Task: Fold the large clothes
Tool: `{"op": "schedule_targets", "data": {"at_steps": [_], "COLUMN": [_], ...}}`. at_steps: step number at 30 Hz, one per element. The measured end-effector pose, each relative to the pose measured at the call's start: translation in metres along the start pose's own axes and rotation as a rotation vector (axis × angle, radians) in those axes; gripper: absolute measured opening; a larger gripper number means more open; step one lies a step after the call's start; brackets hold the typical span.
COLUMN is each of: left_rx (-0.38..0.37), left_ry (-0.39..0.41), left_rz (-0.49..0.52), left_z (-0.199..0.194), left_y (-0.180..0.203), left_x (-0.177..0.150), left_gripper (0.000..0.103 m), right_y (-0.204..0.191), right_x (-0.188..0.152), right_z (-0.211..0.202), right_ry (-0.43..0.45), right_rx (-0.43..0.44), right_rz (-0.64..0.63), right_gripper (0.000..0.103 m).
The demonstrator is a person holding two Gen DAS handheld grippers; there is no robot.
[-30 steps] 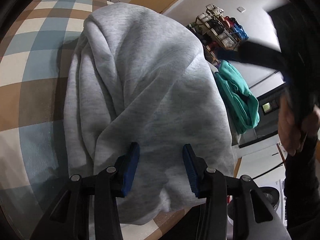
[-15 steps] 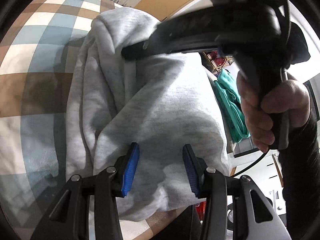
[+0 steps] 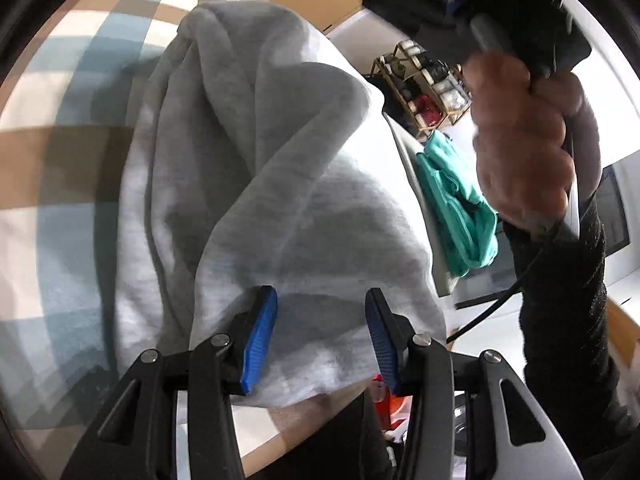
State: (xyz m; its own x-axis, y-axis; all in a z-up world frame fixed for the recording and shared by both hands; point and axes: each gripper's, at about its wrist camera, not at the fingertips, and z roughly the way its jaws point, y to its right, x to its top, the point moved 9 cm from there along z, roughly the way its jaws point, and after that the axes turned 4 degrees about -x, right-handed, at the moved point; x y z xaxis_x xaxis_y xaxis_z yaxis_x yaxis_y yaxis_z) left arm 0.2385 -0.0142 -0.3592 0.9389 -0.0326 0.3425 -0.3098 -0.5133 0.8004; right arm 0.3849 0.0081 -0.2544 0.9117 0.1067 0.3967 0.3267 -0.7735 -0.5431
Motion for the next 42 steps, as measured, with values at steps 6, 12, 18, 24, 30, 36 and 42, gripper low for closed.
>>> {"op": "schedule_targets", "data": {"at_steps": [6,12,18,24,30,36,42], "left_rx": [0.028,0.1,0.143,0.196,0.207,0.212,0.205], "left_ry": [-0.004,-0.008,-0.008,0.009,0.019,0.005,-0.009], "left_rz": [0.017,0.079,0.109,0.094,0.073,0.085,0.085], "left_z": [0.0,0.007,0.011,0.008,0.008,0.014,0.021], "left_y": [-0.004,0.003,0.0,-0.013,-0.018,-0.014,-0.01], "left_x": [0.004,0.006,0.007,0.015,0.017,0.018,0.02], "left_gripper": [0.039,0.039,0.04,0.04,0.04,0.04,0.04], "right_y": [-0.009,0.026,0.083,0.104,0.109,0.069,0.05], "right_x": [-0.002,-0.023,-0.035,-0.036,-0.034,-0.022,-0.117], "right_z": [-0.003,-0.052,0.016,0.066,0.074,-0.028,-0.099], "right_ry": [-0.024,0.008,-0.224,-0.393,-0.421,-0.201,-0.2], "right_rx": [-0.217,-0.456,-0.683,-0.721,-0.749,-0.485,-0.332], "right_rz": [-0.172,-0.367,-0.496,-0.47,-0.454,-0.314,-0.341], "right_gripper": [0.005,0.07,0.057,0.058,0.06,0.06,0.069]}}
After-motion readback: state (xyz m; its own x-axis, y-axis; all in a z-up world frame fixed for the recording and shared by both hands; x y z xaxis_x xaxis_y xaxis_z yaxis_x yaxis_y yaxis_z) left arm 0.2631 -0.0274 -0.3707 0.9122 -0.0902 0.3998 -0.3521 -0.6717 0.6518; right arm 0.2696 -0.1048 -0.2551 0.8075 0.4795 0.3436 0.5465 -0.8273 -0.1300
